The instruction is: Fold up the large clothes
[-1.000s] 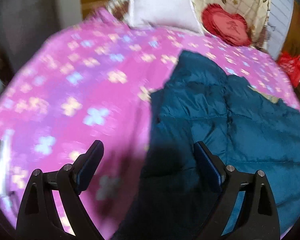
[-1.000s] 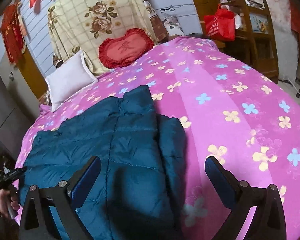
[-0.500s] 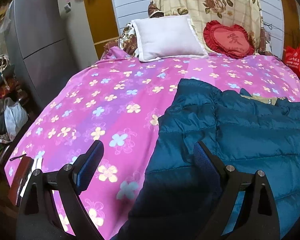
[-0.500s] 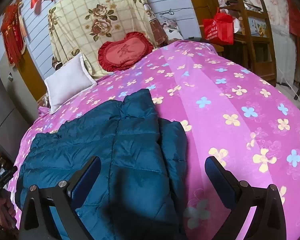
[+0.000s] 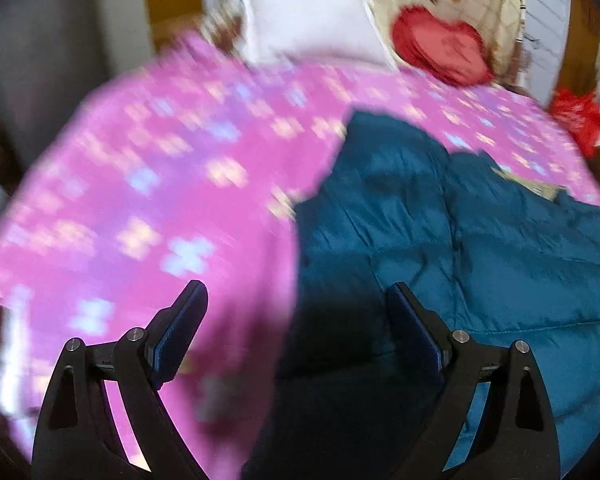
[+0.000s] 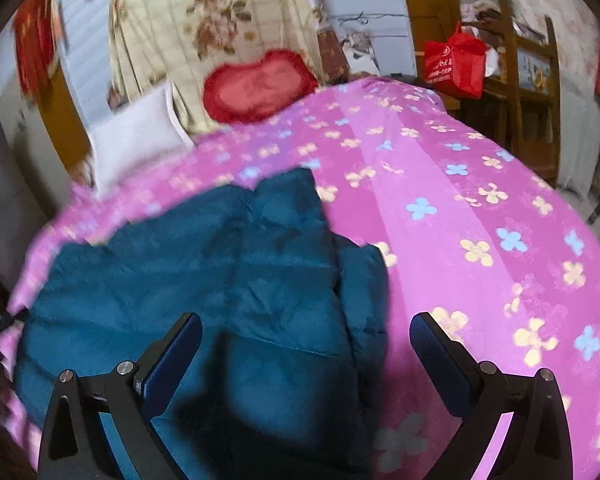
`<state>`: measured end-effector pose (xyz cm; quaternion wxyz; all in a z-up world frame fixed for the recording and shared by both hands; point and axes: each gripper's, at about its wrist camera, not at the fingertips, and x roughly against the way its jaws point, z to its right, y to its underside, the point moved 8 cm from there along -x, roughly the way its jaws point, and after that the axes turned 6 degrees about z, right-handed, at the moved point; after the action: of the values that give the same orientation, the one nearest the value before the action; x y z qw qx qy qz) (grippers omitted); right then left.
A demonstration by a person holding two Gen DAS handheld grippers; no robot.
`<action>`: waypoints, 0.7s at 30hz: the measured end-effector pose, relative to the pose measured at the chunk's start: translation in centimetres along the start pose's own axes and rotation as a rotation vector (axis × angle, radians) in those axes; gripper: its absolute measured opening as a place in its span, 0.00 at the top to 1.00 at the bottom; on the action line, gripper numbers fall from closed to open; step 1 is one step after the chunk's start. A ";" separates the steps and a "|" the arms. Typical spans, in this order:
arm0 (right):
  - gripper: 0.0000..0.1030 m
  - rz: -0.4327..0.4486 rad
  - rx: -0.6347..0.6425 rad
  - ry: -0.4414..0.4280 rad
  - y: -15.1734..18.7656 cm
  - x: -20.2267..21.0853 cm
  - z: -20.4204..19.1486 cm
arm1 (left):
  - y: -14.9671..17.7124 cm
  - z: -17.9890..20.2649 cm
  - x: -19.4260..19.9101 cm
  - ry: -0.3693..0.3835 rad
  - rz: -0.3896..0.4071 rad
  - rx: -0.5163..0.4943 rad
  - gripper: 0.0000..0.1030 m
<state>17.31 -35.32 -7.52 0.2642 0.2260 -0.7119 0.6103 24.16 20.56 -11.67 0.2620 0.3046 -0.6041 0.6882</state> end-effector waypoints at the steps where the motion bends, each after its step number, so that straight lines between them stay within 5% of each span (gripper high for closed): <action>1: 0.00 -0.019 0.027 0.022 0.3 -0.4 0.1 | 0.1 -0.1 -0.6 0.047 -0.025 0.021 0.11; 7: 0.00 -0.109 -0.048 -0.032 1.8 -2.3 2.1 | 0.0 -0.1 -2.8 0.242 -0.116 0.120 0.11; 13: 0.00 -0.158 -0.251 -0.167 2.9 -3.6 3.9 | -1.1 1.4 -3.6 0.297 -0.167 0.071 0.11; 17: 0.00 -0.163 -0.226 -0.187 3.1 -3.4 3.6 | -1.9 1.5 -4.5 0.322 -0.214 0.089 0.11; 21: 0.00 -0.182 -0.192 -0.301 2.8 -3.7 2.5 | -2.1 2.1 -4.7 0.337 -0.205 0.053 0.10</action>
<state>18.01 -37.37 -12.33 0.2293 0.3520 -0.7748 0.4725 29.03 18.80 -13.53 0.4200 0.2519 -0.4993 0.7147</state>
